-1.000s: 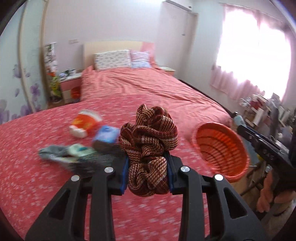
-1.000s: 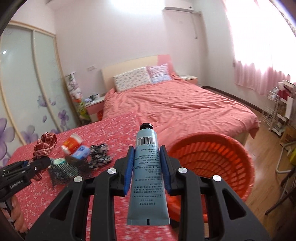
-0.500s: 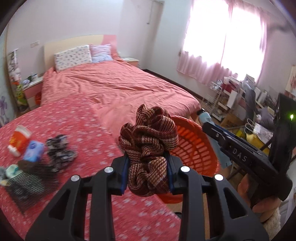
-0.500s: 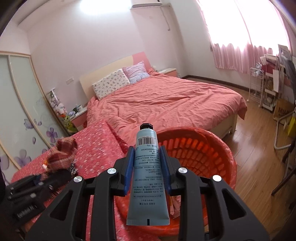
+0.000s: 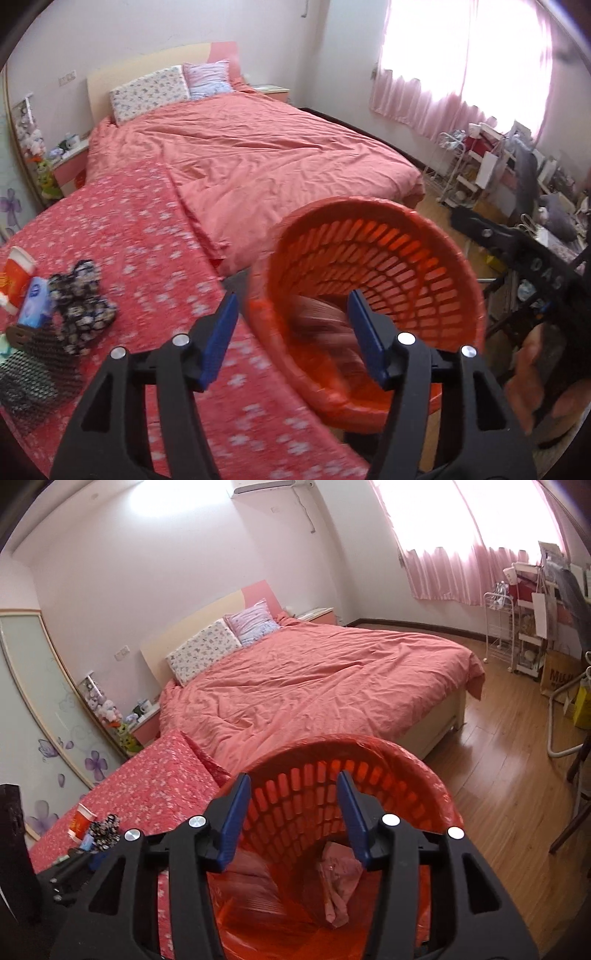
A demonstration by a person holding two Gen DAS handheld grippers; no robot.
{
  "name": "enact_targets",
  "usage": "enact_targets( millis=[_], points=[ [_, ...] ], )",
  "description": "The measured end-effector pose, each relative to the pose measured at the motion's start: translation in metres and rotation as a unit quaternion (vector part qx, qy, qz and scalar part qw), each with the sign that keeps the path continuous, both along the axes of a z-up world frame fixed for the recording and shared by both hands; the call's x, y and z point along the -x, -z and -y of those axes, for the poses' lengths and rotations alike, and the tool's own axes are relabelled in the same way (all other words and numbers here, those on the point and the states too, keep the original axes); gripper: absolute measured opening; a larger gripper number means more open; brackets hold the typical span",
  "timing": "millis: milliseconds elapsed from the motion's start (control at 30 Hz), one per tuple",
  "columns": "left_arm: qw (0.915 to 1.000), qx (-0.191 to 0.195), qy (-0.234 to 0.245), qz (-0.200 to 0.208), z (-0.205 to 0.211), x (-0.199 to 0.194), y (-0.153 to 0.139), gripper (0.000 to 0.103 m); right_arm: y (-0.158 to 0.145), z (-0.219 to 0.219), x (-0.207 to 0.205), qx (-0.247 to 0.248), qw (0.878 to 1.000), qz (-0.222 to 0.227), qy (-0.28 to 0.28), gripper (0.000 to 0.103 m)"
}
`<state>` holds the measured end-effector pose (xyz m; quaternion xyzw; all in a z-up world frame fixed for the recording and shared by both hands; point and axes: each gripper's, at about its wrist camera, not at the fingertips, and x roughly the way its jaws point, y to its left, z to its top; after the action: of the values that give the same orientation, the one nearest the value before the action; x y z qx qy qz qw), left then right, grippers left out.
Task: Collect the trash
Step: 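Carry the scrunchie and tube over the orange basket and open both tools, then grasp the grey-green sock with the left tool while the right tool grasps the floral cloth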
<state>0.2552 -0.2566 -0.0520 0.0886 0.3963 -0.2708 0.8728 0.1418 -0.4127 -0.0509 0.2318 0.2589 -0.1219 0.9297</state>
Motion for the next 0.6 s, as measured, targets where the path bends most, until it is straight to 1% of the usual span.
enact_targets(
  millis=[167,267,367,500,600],
  points=[
    [0.9993,-0.021,-0.023,0.022,-0.037,0.008,-0.005,0.061,-0.005,-0.017,0.001,0.025,1.000,-0.016,-0.008,0.050],
    [0.9974,-0.036,-0.045,0.043,-0.074,0.018,-0.010,0.063,-0.007,-0.028,-0.005,0.034,0.999,-0.021,-0.024,0.050],
    [0.9953,-0.043,-0.071,0.049,-0.110,0.022,-0.015,0.064,-0.010,-0.050,-0.009,0.044,0.998,-0.029,-0.043,0.050],
    [0.9897,-0.046,-0.124,0.054,-0.169,0.022,-0.022,0.065,-0.010,-0.086,-0.017,0.067,0.994,-0.039,-0.074,0.050],
    [0.9819,-0.050,-0.172,0.061,-0.217,0.019,-0.024,0.068,-0.007,-0.115,-0.025,0.079,0.990,-0.048,-0.106,0.050]
  ],
)
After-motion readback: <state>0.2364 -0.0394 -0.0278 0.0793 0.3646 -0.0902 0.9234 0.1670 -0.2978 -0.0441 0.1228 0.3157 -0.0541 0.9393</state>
